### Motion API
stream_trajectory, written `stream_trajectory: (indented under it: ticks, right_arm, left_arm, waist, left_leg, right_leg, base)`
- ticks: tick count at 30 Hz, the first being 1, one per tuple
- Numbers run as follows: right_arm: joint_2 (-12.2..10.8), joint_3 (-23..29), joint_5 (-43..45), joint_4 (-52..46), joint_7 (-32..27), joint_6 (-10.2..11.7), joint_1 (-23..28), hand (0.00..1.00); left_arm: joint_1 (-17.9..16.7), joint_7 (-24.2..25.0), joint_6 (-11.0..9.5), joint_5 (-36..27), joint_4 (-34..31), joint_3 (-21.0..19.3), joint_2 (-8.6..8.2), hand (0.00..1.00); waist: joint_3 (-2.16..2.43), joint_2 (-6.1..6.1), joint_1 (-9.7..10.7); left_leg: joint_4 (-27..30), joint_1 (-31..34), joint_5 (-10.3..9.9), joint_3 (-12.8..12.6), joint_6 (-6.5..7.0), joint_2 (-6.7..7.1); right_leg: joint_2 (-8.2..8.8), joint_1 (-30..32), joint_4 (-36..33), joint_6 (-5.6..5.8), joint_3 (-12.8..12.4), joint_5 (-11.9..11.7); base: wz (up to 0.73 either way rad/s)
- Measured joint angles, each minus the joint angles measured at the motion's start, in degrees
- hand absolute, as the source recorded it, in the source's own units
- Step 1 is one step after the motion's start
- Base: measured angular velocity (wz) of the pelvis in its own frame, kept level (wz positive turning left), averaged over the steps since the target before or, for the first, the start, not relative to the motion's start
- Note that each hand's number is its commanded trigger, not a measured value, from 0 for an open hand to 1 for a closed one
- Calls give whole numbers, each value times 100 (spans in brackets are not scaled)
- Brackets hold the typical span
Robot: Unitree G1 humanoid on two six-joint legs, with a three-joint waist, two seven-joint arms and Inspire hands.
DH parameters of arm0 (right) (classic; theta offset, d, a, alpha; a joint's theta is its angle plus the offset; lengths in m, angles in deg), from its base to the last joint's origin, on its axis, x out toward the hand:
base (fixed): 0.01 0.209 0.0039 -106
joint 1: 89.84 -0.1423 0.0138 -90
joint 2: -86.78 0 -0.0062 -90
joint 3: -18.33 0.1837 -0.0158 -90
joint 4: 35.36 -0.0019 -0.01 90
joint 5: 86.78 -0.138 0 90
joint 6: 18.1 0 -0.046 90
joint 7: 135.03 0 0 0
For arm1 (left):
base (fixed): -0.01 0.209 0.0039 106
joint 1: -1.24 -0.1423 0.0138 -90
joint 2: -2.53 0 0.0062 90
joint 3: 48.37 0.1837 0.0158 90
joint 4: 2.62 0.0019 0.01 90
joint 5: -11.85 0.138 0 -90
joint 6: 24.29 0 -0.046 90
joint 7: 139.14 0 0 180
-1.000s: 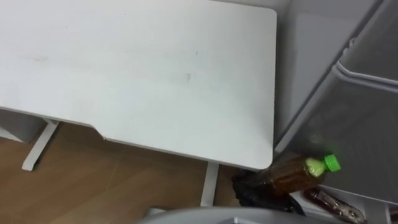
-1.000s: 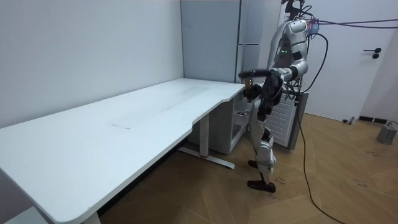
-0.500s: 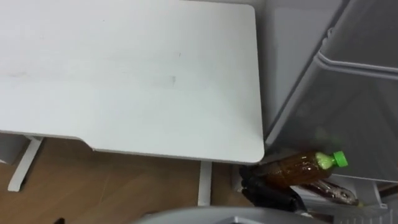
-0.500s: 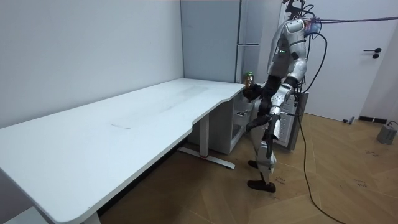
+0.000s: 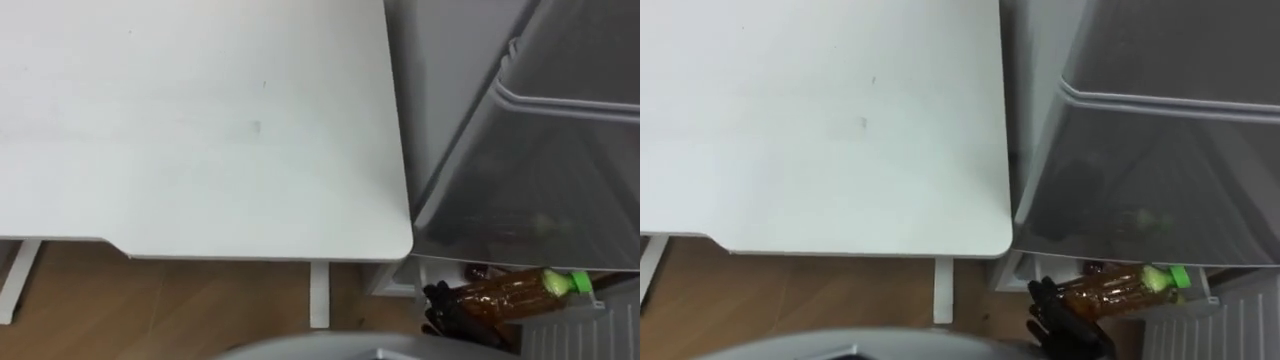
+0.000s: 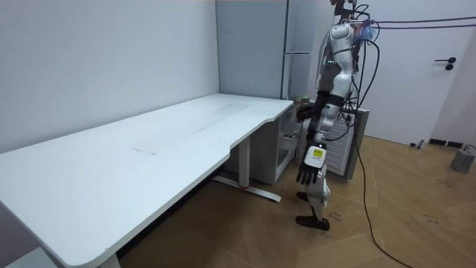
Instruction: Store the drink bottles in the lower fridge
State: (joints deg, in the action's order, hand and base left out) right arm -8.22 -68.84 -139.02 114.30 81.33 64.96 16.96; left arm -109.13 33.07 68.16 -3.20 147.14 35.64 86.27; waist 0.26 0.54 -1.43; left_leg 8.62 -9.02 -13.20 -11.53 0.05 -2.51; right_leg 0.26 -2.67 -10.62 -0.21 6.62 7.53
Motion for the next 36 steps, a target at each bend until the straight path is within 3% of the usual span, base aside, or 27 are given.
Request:
stream_trajectory:
  ticks: [3,6,14,19,21,23,28,32,36]
  right_arm:
    - [-10,-78,-258,73,-79,-5,15,100]
    - [-10,-158,-408,82,-147,-9,20,100]
    - [-18,-154,-698,463,-343,-63,-101,100]
    - [-11,-153,-793,691,-740,-74,-277,100]
    - [14,-74,-784,721,-914,-137,-524,100]
    - [20,113,-817,805,-1014,-140,-818,100]
    - [96,381,-1130,1387,-1272,-120,-1848,100]
    - [211,531,-1564,1719,-1635,-125,-2538,100]
    - [373,495,-1766,1928,-1884,-107,-3164,100]
  left_arm:
    - [228,-3,15,207,43,169,-1,0]
    - [317,-4,13,231,35,181,-2,0]
    - [492,-14,-1,243,86,174,0,0]
    - [530,8,2,687,213,168,5,0]
    - [561,22,7,856,210,166,13,0]
    - [597,95,7,912,211,167,27,0]
    - [954,217,7,1074,487,244,91,0]
    - [1264,401,37,1099,644,461,201,0]
    - [1672,544,89,1137,686,690,309,0]
  waist:
    - [1,38,26]
    - [0,43,132]
    - [-2,54,172]
    - [-35,40,160]
    - [-34,58,178]
    - [-74,39,200]
    - [-105,-25,263]
    - [-191,-107,248]
    - [-230,-149,215]
  left_leg:
    - [1,47,-15,-71,-15,-24]
    - [-6,39,-33,-95,-22,-36]
    - [-85,37,-35,-190,-18,-32]
    - [-87,88,-37,-192,-18,-28]
    - [-10,274,-37,-186,-9,-13]
    - [95,421,-45,-175,4,-7]
    - [437,987,-57,-46,25,13]
    - [837,1620,-70,1,48,36]
    - [1378,2387,-102,52,94,97]
  right_leg:
    - [-30,79,0,-10,-55,-4]
    - [-49,87,5,-11,-76,-4]
    - [-67,159,-5,-6,-169,-1]
    - [-66,214,-11,-2,-167,2]
    - [-38,399,-89,-2,-168,2]
    - [-15,556,-142,-1,-169,1]
    - [73,995,-365,-14,-17,16]
    - [171,1616,-813,-47,1,67]
    - [323,2417,-1421,-93,7,217]
  base:
    - [-11]
    - [-6]
    - [-7]
    - [0]
    - [0]
    - [0]
    - [14]
    - [4]
    - [10]
